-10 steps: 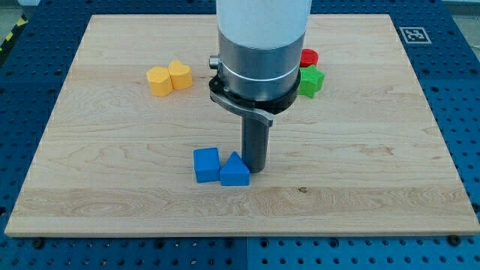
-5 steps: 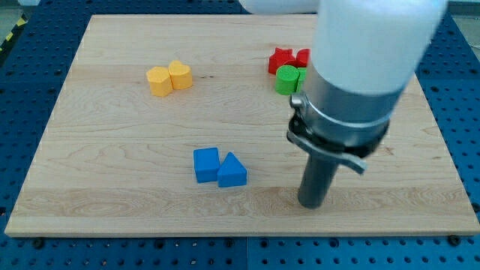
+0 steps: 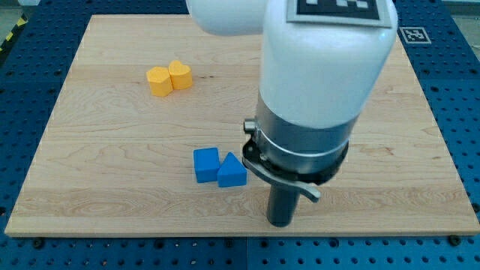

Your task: Push the blue triangle to the left of the blue cube

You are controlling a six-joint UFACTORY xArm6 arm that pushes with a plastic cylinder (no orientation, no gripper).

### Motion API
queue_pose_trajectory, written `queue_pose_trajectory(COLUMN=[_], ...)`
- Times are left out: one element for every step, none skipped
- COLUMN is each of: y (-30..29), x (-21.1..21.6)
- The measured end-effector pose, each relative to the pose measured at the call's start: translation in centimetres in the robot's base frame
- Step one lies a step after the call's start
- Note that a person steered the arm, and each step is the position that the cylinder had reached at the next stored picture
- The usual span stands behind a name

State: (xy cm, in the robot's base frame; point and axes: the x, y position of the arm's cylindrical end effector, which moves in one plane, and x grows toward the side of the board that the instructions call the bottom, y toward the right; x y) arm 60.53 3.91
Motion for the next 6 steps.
queue_pose_trajectory(y=[-2.2,-3.4,-5.3,-5.8,-6.0,-5.6], x=[-1.6,-1.5,-2.3,-3.4,-3.4,-1.0])
